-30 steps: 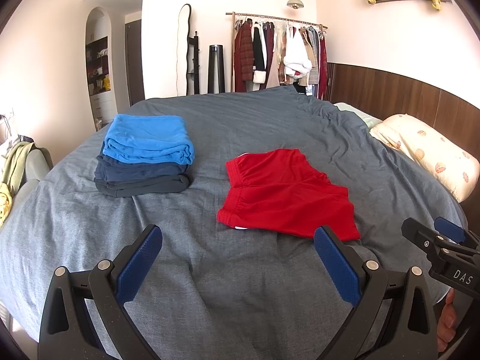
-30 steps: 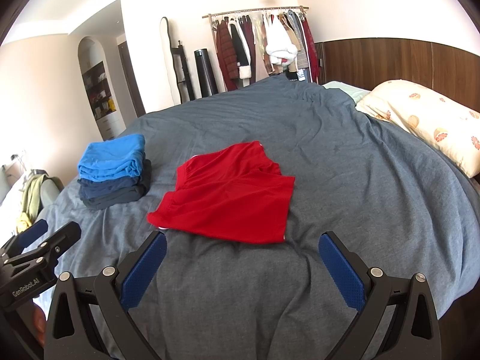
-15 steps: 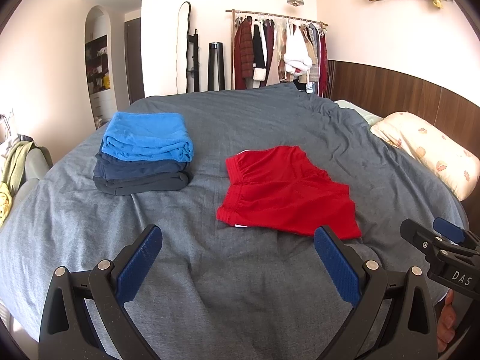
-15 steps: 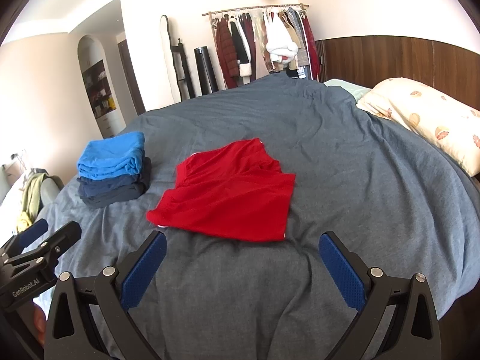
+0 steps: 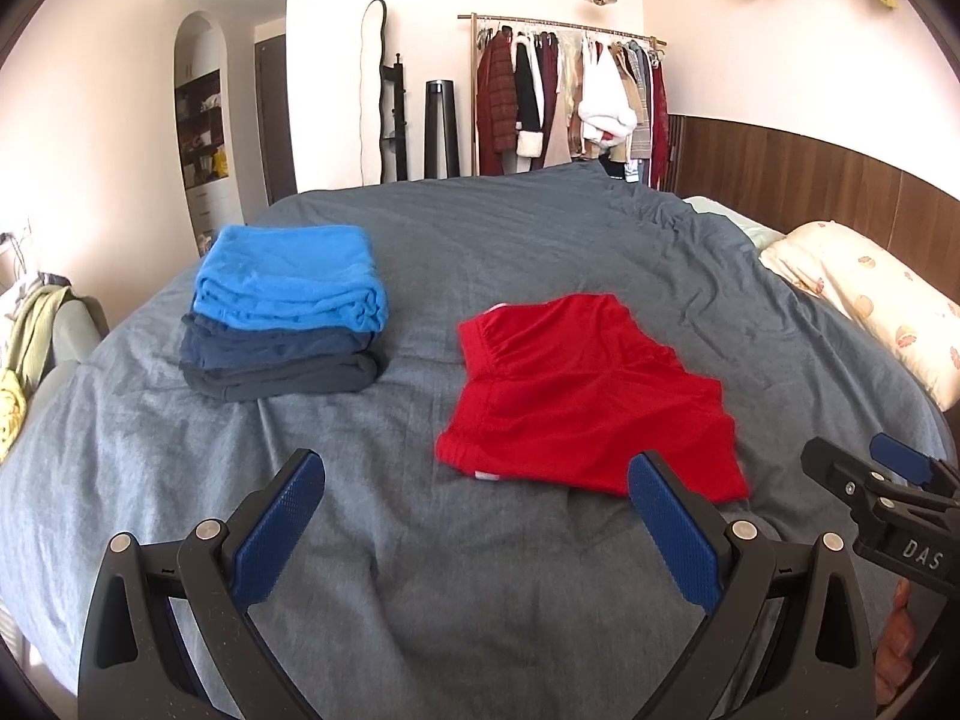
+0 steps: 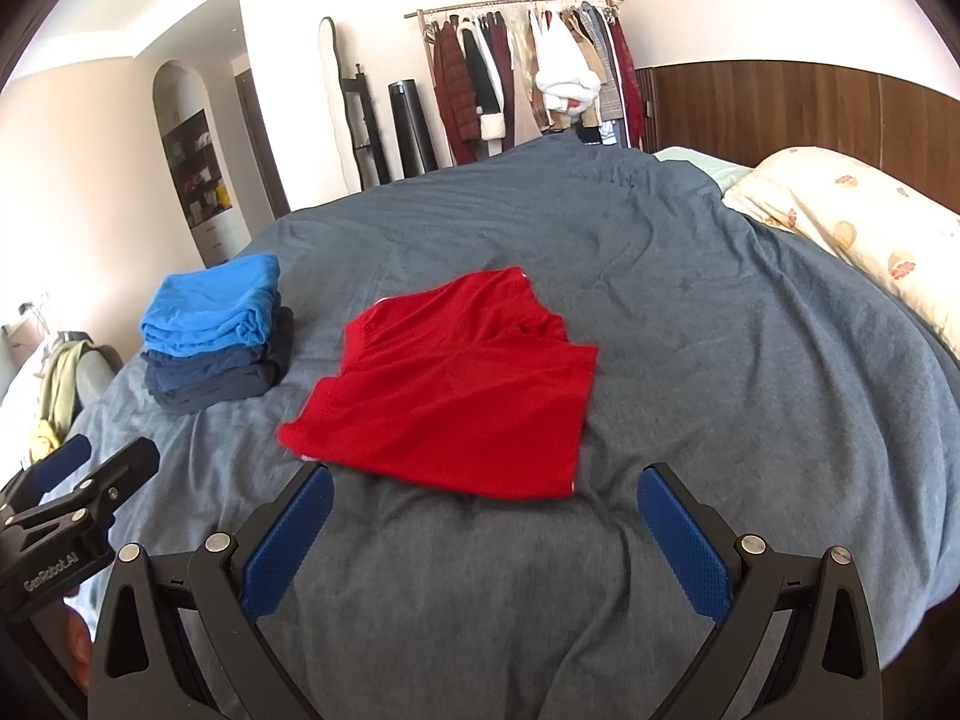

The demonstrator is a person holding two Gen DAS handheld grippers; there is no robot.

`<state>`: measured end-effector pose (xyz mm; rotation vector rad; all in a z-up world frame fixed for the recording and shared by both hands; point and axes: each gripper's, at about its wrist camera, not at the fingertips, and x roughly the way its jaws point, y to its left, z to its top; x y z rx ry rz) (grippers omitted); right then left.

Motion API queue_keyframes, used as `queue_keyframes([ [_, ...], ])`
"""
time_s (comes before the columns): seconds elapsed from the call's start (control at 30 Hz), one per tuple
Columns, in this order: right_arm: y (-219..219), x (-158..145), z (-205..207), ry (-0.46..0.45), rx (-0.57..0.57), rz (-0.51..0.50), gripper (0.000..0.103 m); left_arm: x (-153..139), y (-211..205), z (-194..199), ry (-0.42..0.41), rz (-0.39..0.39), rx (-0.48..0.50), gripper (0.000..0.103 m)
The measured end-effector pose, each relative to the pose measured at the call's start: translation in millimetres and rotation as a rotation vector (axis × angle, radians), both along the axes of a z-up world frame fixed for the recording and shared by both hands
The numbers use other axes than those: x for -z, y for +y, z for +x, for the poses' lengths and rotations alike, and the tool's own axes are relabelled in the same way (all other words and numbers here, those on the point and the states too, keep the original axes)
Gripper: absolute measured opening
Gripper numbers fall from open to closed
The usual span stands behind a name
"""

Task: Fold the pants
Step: 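Lower both tools onto the red shorts waistband and close them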

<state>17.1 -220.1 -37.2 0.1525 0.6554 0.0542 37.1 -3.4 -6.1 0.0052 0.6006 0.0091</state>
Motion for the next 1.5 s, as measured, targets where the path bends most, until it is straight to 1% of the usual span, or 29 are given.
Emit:
queue_keyframes([
  [0.13, -3.1, 4.5, 25.6, -0.006, -0.006, -0.001, 0.103, 6.4, -5.4, 28.7, -0.009, 0.021, 0.003, 0.103],
  [0.3, -6.6, 15.4, 69.7, 0.006, -0.019, -0.005, 0.103, 19.1, -10.5, 71.9, 0.0, 0.037, 0.014, 0.103],
  [0.47, -6.5, 25.7, 120.0, 0.044, -0.022, -0.021, 0.103, 30.6, -5.1, 119.3, 0.015, 0.002, 0.003, 0.102],
  [0.57, -4.8, 27.8, 149.8, 0.069, -0.024, -0.035, 0.103, 31.9, 0.4, 151.7, 0.037, 0.0, -0.017, 0.098],
  [0.77, -3.4, 13.7, 210.1, 0.131, -0.014, -0.071, 0.102, 15.8, 2.5, 201.1, 0.082, 0.031, -0.041, 0.095],
  [0.87, -5.8, 0.8, 236.2, 0.154, -0.004, -0.081, 0.102, 7.9, 1.3, 226.9, 0.126, 0.018, -0.045, 0.091],
  [1.0, -9.9, -10.5, 270.8, 0.19, 0.0, -0.092, 0.102, 8.1, 1.8, 253.2, 0.17, -0.005, -0.049, 0.087],
  [1.07, -14.3, -11.6, 287.0, 0.193, 0.006, -0.093, 0.102, 15.0, 1.9, 267.7, 0.184, -0.008, -0.056, 0.085],
  [1.17, -20.4, -5.4, 312.8, 0.194, 0.021, -0.1, 0.102, 27.1, 0.8, 287.3, 0.197, -0.005, -0.077, 0.081],
  [1.33, -29.6, 16.9, 361.1, 0.221, 0.025, -0.086, 0.096, 53.3, -1.8, 325.1, 0.232, 0.027, -0.099, 0.07],
  [1.37, -30.9, 21.6, 370.3, 0.225, 0.022, -0.083, 0.093, 59.3, -1.9, 333.0, 0.244, 0.033, -0.1, 0.068],
  [1.43, -31.6, 31.3, 387.2, 0.234, 0.011, -0.086, 0.092, 68.7, -0.7, 344.6, 0.259, 0.03, -0.104, 0.063],
  [1.5, -30.9, 42.2, 403.3, 0.245, 0.001, -0.09, 0.087, 77.8, 1.7, 354.4, 0.276, 0.03, -0.118, 0.061],
])
